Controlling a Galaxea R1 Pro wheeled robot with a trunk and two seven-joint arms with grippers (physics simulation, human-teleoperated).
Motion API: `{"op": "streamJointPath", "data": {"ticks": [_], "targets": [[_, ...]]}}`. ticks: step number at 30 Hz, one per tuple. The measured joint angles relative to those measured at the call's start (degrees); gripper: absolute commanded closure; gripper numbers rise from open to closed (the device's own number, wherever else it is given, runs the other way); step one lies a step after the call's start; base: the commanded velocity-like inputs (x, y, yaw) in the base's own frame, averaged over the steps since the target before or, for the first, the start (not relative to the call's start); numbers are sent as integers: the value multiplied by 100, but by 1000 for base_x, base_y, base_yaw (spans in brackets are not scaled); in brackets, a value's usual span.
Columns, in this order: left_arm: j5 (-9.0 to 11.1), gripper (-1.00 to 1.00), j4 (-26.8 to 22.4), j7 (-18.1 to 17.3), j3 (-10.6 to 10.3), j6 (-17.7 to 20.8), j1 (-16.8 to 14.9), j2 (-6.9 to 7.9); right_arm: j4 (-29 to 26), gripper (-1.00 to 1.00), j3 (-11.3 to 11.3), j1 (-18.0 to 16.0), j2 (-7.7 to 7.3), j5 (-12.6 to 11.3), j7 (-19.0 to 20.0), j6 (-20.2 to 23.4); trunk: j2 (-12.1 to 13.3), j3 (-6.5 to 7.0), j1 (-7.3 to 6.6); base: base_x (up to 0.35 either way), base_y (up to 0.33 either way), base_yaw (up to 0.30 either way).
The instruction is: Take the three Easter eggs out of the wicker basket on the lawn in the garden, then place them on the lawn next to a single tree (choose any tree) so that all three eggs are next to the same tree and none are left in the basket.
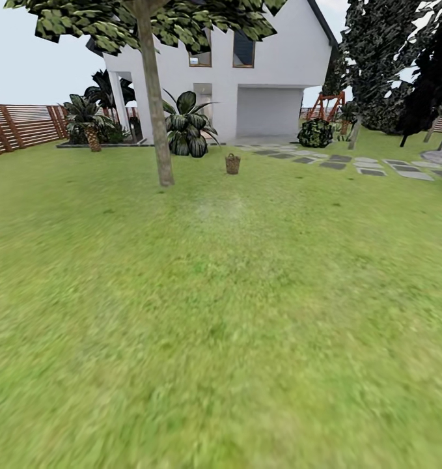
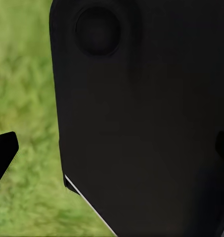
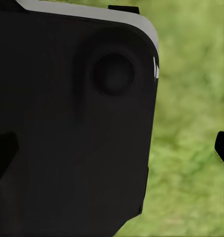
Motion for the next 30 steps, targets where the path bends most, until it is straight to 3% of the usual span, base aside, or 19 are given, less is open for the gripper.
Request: {"op": "streamJointPath", "data": {"ticks": [30], "targets": [[0,-100,9,0,0,1,0,0,7,-100,-12,3,-6,-6,0,0,0,0,-1,322,0,0]]}}
